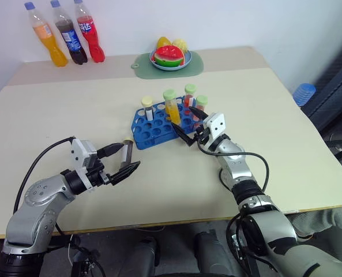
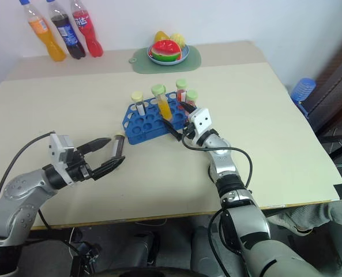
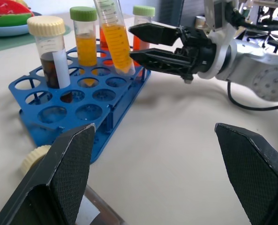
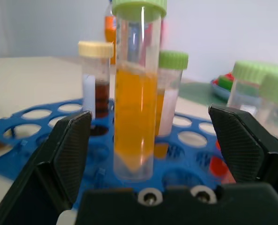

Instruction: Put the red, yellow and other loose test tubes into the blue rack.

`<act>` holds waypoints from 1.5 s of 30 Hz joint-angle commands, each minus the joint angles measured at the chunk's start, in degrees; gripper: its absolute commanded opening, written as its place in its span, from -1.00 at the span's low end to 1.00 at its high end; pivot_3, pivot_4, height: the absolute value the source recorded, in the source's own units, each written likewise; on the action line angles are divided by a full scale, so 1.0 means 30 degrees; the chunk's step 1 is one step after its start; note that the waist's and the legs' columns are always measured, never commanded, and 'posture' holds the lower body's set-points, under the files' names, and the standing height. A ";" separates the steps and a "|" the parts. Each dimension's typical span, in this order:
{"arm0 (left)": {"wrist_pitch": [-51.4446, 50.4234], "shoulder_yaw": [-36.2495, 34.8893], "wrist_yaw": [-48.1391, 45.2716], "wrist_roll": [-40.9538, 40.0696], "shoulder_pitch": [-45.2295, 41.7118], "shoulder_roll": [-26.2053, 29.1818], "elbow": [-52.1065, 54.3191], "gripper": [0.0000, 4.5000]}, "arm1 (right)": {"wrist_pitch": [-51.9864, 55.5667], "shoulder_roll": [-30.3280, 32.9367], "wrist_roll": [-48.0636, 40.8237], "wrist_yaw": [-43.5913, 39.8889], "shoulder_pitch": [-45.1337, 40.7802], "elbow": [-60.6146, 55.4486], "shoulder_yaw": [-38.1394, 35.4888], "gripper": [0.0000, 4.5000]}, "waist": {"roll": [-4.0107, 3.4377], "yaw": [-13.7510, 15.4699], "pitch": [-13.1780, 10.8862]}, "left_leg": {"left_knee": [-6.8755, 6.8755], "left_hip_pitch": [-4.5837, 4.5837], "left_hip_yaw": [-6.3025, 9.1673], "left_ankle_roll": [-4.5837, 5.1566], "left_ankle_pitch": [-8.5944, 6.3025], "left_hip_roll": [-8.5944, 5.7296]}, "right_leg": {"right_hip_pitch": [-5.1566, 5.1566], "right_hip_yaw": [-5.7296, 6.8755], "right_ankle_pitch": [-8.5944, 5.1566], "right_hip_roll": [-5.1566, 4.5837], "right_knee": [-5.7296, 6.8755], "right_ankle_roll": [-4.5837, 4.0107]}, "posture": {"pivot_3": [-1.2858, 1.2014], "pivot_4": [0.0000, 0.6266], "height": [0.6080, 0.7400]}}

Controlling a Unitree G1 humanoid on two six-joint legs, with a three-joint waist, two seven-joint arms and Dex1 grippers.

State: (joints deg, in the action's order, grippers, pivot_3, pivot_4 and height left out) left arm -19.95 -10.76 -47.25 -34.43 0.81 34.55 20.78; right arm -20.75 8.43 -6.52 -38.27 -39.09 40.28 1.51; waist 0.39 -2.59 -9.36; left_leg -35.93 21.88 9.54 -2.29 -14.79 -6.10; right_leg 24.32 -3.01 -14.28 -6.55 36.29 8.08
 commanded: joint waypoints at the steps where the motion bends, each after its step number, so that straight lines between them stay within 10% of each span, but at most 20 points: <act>1: 0.0190 -0.0183 -0.0106 -0.0074 -0.0313 -0.0007 0.0003 0.89 | 0.2833 0.0222 -0.0564 -0.0490 -0.0295 -0.2672 0.0287 0.96 | -0.0001 0.0003 0.0000 | 0.0002 -0.0001 0.0001 0.0003 -0.0002 0.0001 | 0.0001 0.0000 0.0000 0.0000 0.0000 0.0000 | 0.03 -0.52 1.00; 12: 0.0548 -0.0319 0.0026 0.0057 0.0385 -0.0266 0.0255 0.89 | 0.4479 0.0444 0.0042 -0.1115 -0.2139 -0.2140 0.0932 0.96 | 0.0000 0.0018 -0.0001 | 0.0004 0.0006 -0.0006 0.0006 -0.0004 0.0001 | 0.0006 0.0000 0.0000 -0.0005 -0.0007 0.0000 | 0.03 -0.52 1.00; 21: 0.0610 -0.0509 0.0534 0.0056 0.1174 -0.0334 0.0925 0.89 | 0.3903 0.0234 0.0341 -0.1287 -0.2564 -0.1314 0.1159 -0.69 | 0.0000 0.0024 -0.0001 | 0.0002 0.0019 -0.0007 0.0008 -0.0005 -0.0001 | 0.0013 0.0001 0.0000 -0.0007 -0.0010 0.0000 | 0.03 -0.52 1.00; 45: 0.1734 -0.0742 0.0338 0.0229 0.1339 -0.0559 -0.0255 0.89 | 0.2386 -0.0296 -0.0055 0.1792 0.0491 -0.3168 0.0118 -0.69 | 0.0001 0.0160 0.0001 | -0.0004 0.0020 -0.0004 0.0009 -0.0006 -0.0006 | 0.0004 0.0002 0.0000 -0.0013 -0.0014 0.0001 | 0.03 -0.52 1.00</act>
State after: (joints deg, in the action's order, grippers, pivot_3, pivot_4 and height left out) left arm -15.87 -11.75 -46.07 -33.69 5.45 33.00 19.56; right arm -13.29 7.60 -6.14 -34.20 -38.21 32.03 3.32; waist 0.39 -2.11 -9.36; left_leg -35.94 21.94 9.53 -2.26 -14.80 -6.12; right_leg 24.33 -3.00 -14.28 -6.59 36.25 8.08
